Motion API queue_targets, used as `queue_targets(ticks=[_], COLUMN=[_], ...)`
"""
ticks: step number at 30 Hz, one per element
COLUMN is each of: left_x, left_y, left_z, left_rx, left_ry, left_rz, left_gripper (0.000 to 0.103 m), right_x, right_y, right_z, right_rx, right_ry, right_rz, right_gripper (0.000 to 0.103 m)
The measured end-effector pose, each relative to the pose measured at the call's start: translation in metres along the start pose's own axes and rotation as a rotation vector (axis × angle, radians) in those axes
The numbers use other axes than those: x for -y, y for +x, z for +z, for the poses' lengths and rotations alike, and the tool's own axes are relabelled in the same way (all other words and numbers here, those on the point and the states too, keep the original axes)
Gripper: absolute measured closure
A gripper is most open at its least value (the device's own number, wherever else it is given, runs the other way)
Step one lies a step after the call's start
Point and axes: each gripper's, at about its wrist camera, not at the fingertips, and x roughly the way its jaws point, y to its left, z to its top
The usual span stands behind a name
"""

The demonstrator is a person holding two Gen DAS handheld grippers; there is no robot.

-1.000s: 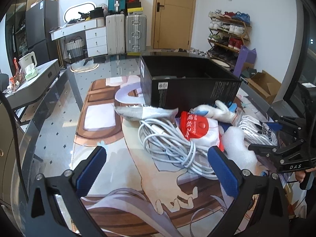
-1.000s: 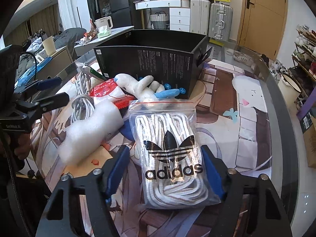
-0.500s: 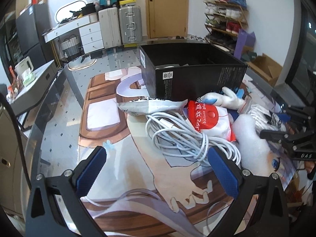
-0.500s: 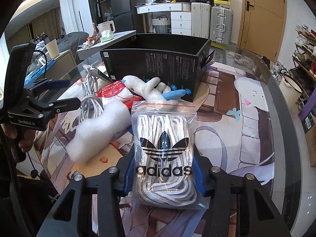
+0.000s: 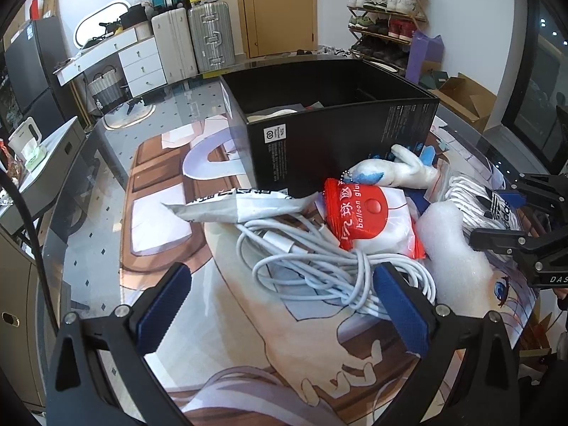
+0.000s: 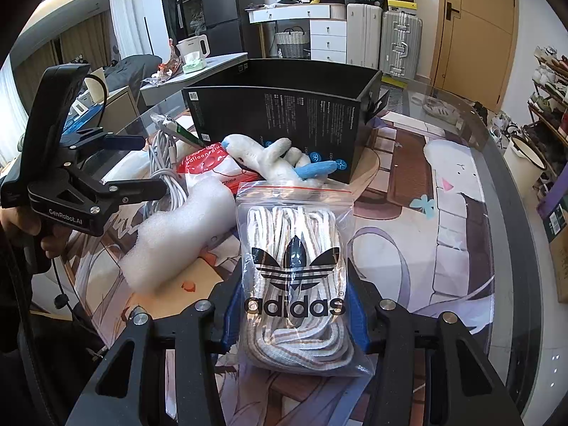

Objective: Organize soft objects
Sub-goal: 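Grasp and lift adidas bag with right gripper while left gripper grasps white cable bundle, then carry adidas bag with right gripper while left gripper carries cable bundle over black box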

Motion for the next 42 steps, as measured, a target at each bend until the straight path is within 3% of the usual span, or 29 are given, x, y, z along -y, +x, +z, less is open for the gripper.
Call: queue_targets(ticks=[5, 8, 11, 20, 42], left_x=[-0.005, -0.004, -0.004, -0.001, -0.012], left_y=[0.003, -0.001, -0.007, -0.021, -0.063], left_z=[0.0, -0.002, -0.005, -0.016, -0.016], left_rx=[0.004, 0.016, 0.041, 0.063, 0.205], left_ry=[-0.024, -0.031, -0.043, -0.049, -0.121], left_rz=[-0.05, -0.118, -0.114, -0.114, -0.11], left_gripper=[0.004, 0.03, 0.037, 0.04, 0.04], right_x=[-0.001, -0.001, -0.001, -0.003, -0.005], right_y=[0.0, 0.0, 0.001, 0.001, -0.033], right_z=[0.0, 0.0, 0.0, 0.0, 0.011], right_rx=[-0.001, -0.002, -0.002, 0.0, 0.122], right_ry=[-0.003, -0.003, -0.004, -0.009, -0.014], right_rz=[0.003, 0.005, 0.007, 0.011, -0.006], right_gripper=[0.053, 0.053, 0.053, 0.053, 0.054])
